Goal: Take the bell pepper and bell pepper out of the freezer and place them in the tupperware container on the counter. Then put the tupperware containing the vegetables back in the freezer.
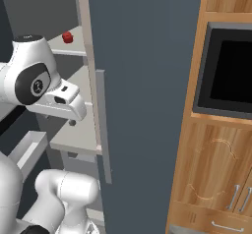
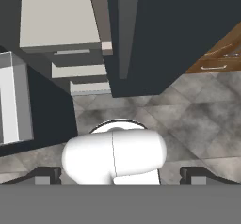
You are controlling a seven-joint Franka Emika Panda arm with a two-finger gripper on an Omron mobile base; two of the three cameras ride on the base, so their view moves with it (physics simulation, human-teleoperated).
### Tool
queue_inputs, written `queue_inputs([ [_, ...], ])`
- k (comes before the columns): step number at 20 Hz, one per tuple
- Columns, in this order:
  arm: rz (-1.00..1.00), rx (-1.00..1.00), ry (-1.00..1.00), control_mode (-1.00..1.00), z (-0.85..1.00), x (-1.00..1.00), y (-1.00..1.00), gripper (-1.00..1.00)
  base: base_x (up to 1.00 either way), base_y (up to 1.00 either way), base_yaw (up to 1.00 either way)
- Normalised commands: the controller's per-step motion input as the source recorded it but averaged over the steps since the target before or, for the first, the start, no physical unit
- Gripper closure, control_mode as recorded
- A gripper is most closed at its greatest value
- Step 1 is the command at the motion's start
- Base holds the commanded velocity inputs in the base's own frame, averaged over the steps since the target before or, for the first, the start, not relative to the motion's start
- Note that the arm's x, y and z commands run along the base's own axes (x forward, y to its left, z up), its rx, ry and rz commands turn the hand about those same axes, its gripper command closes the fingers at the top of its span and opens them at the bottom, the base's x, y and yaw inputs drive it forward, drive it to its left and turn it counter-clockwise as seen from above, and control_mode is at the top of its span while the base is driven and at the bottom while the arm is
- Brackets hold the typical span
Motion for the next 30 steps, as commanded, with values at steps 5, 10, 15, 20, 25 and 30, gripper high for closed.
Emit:
queue_inputs([
  [5,0.00,0.00,0.00,1.00,0.00,0.00,0.00,-1.00,0.45,0.02,0.16],
  [10,0.00,0.00,0.00,1.00,0.00,0.00,0.00,-1.00,0.50,0.18,0.12],
  [15,0.00,0.00,0.00,1.00,0.00,0.00,0.00,-1.00,0.39,0.39,0.07],
  [20,0.00,0.00,0.00,1.00,0.00,0.00,0.00,-1.00,0.18,0.52,0.00],
  [25,0.00,0.00,0.00,1.00,0.00,0.00,0.00,-1.00,0.21,0.11,0.00],
  [30,0.01,0.05,-0.01,-1.00,0.22,0.16,0.00,-1.00,0.10,0.00,0.00],
])
